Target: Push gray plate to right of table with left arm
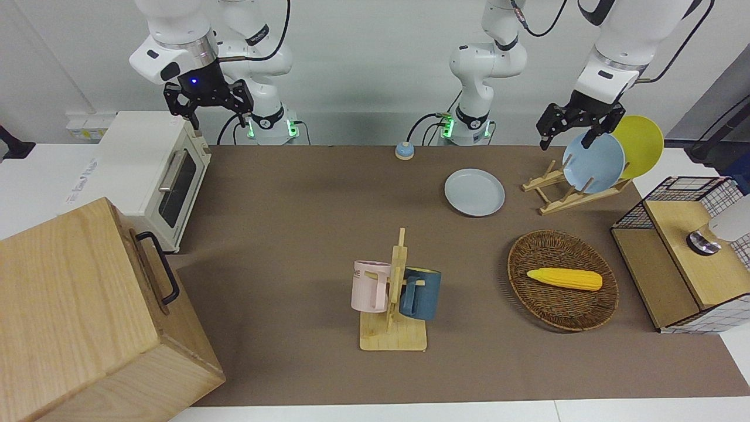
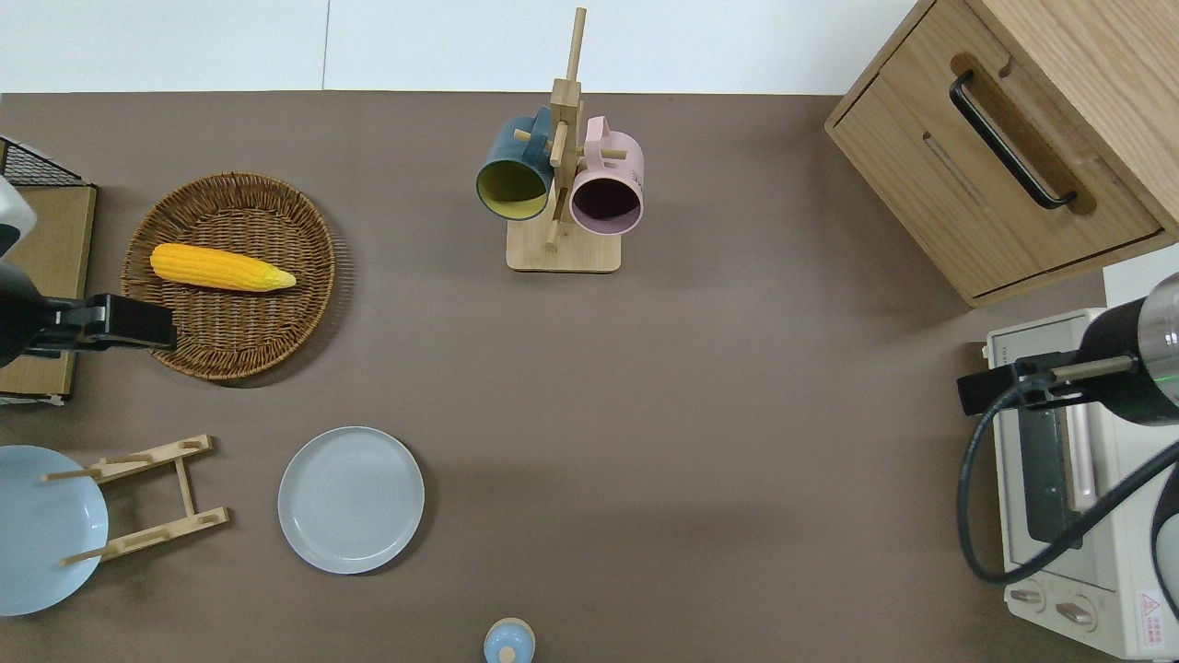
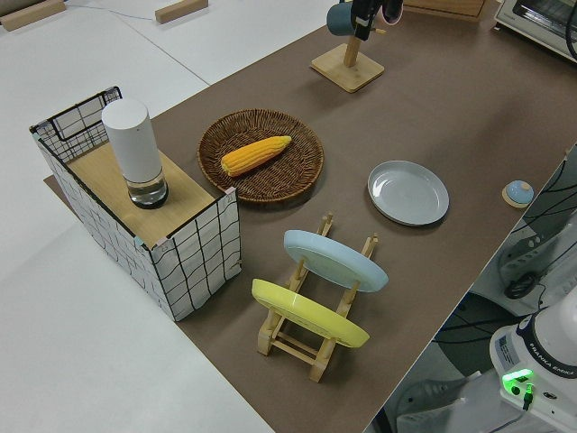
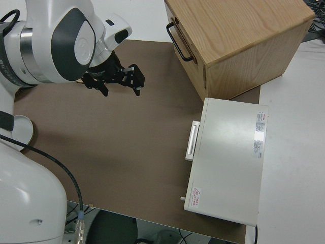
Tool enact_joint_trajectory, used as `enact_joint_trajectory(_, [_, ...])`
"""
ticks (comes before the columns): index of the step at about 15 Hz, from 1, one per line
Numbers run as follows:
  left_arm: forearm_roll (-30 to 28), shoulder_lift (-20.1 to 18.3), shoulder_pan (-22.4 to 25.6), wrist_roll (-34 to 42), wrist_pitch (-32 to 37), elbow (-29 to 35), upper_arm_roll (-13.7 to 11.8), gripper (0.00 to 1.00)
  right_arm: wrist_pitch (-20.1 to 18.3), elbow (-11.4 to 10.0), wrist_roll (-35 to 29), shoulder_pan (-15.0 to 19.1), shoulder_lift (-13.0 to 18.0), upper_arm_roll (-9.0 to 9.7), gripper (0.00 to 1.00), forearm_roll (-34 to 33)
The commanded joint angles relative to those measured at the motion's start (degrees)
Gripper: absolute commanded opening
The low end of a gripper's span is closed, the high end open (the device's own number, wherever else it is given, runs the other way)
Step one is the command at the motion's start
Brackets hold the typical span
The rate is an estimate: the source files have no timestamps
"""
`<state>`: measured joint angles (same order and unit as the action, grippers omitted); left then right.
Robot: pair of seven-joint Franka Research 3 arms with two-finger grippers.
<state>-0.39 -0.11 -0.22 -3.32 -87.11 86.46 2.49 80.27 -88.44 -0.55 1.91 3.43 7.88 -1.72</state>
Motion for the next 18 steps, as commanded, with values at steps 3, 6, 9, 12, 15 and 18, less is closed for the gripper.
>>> enact_joint_trajectory(3, [1.5,-0.8,1.5,0.4,1.1,0.5,1.7,0.99,-0.8,0.0,0.5,1.3,0.5,1.09,0.996,-0.5])
enact_joint_trajectory(6, [1.7,-0.8,1.5,0.4,1.1,0.5,1.8,0.99,-0.8,0.0,0.5,1.3,0.5,1.09,0.996,-0.5])
enact_joint_trajectory(9, [2.2,-0.8,1.5,0.4,1.0,0.5,1.8,0.99,-0.8,0.0,0.5,1.3,0.5,1.09,0.996,-0.5])
enact_joint_trajectory(12, [2.2,-0.9,1.5,0.5,0.7,0.5,1.8,0.99,-0.8,0.0,0.5,1.3,0.5,1.09,0.996,-0.5])
enact_joint_trajectory(15, [2.2,-1.6,1.5,0.4,0.5,1.3,1.8,0.99,-0.8,0.0,0.5,1.3,0.5,1.09,0.996,-0.5])
enact_joint_trajectory(18, [2.2,-2.2,1.5,0.5,0.4,1.7,1.8,0.99,-0.8,0.0,0.5,1.3,0.5,1.09,0.996,-0.5])
